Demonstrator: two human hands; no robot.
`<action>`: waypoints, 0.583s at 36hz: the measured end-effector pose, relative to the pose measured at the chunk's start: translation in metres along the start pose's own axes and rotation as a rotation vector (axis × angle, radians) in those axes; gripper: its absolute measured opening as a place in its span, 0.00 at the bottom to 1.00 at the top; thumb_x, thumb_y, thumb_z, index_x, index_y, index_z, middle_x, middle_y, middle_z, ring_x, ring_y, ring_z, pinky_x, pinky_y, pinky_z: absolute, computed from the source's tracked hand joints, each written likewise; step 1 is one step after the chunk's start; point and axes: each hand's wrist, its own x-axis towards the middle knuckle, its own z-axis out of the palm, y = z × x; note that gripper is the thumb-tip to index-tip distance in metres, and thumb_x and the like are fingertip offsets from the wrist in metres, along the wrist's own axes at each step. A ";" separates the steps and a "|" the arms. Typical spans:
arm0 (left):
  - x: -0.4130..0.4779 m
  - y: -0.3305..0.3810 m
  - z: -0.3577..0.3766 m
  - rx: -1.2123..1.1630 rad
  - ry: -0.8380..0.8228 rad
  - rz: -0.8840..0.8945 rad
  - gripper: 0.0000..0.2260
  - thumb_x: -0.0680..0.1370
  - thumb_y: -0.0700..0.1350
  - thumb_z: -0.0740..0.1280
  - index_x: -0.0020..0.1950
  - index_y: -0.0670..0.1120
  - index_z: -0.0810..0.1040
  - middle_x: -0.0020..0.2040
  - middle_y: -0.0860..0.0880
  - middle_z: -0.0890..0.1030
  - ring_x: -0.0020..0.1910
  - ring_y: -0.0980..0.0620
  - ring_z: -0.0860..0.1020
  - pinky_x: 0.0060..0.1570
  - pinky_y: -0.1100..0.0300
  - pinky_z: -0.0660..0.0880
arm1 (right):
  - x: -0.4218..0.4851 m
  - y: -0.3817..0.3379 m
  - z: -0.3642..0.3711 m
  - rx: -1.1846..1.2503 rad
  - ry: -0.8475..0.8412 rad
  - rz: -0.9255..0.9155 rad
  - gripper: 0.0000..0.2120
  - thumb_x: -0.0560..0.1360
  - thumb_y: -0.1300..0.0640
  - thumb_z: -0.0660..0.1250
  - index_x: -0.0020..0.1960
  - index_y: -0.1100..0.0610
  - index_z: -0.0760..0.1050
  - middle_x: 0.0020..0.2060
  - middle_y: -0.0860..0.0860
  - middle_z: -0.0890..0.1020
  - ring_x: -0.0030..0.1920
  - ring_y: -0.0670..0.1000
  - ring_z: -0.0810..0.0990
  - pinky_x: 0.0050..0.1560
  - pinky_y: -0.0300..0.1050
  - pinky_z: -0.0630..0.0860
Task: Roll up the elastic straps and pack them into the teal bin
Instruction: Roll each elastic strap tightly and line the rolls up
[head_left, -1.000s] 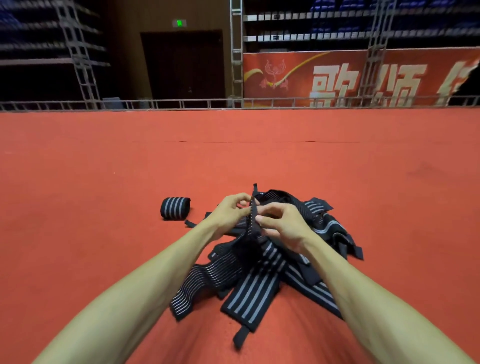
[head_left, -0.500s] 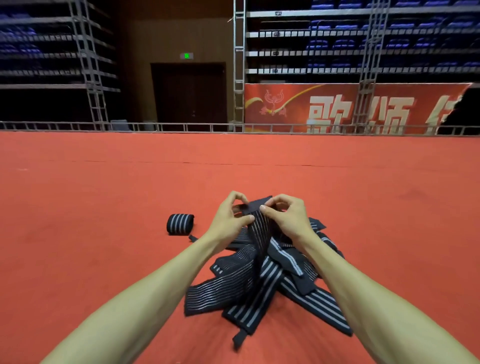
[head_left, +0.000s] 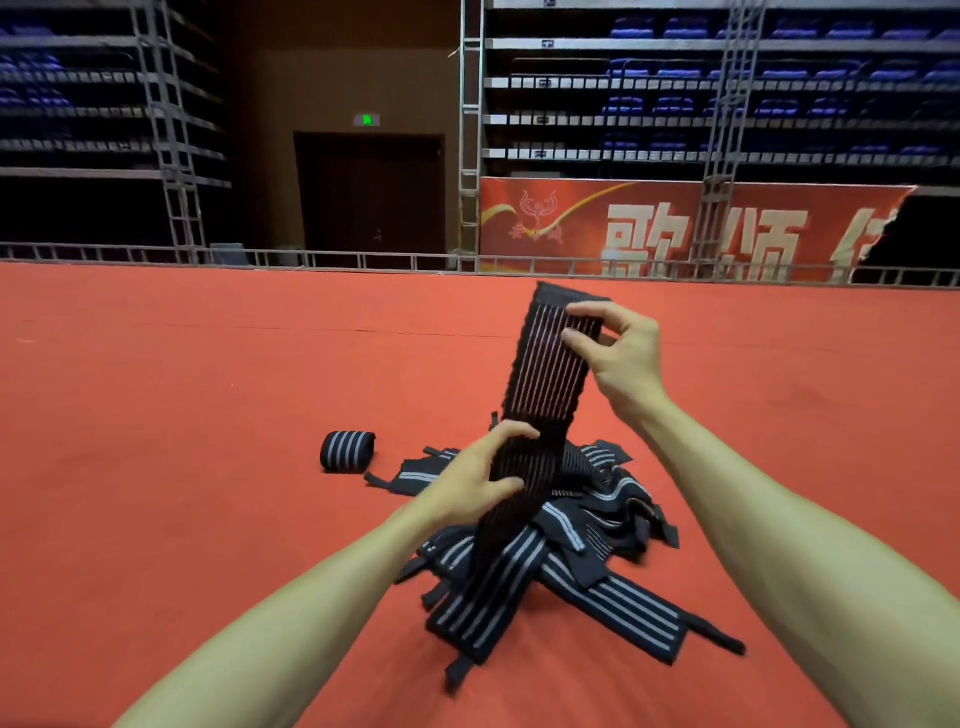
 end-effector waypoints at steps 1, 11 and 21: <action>-0.005 -0.003 0.008 -0.040 -0.005 -0.037 0.26 0.75 0.31 0.66 0.68 0.53 0.69 0.53 0.60 0.76 0.49 0.62 0.76 0.57 0.61 0.73 | 0.004 -0.001 -0.006 -0.004 0.020 0.001 0.13 0.71 0.67 0.74 0.49 0.50 0.82 0.45 0.43 0.84 0.44 0.41 0.82 0.49 0.42 0.80; -0.019 -0.030 0.083 -0.081 -0.100 -0.186 0.27 0.71 0.40 0.69 0.65 0.63 0.69 0.40 0.42 0.74 0.39 0.53 0.70 0.44 0.55 0.71 | 0.011 0.024 -0.074 -0.195 0.180 0.003 0.12 0.72 0.64 0.74 0.55 0.57 0.82 0.47 0.48 0.83 0.42 0.29 0.78 0.48 0.28 0.75; 0.011 -0.030 0.133 0.291 -0.446 -0.102 0.17 0.77 0.43 0.70 0.65 0.45 0.75 0.50 0.42 0.79 0.50 0.45 0.77 0.49 0.59 0.70 | -0.032 0.102 -0.114 -0.355 0.025 0.162 0.15 0.71 0.63 0.76 0.55 0.52 0.83 0.50 0.48 0.84 0.53 0.51 0.83 0.60 0.57 0.78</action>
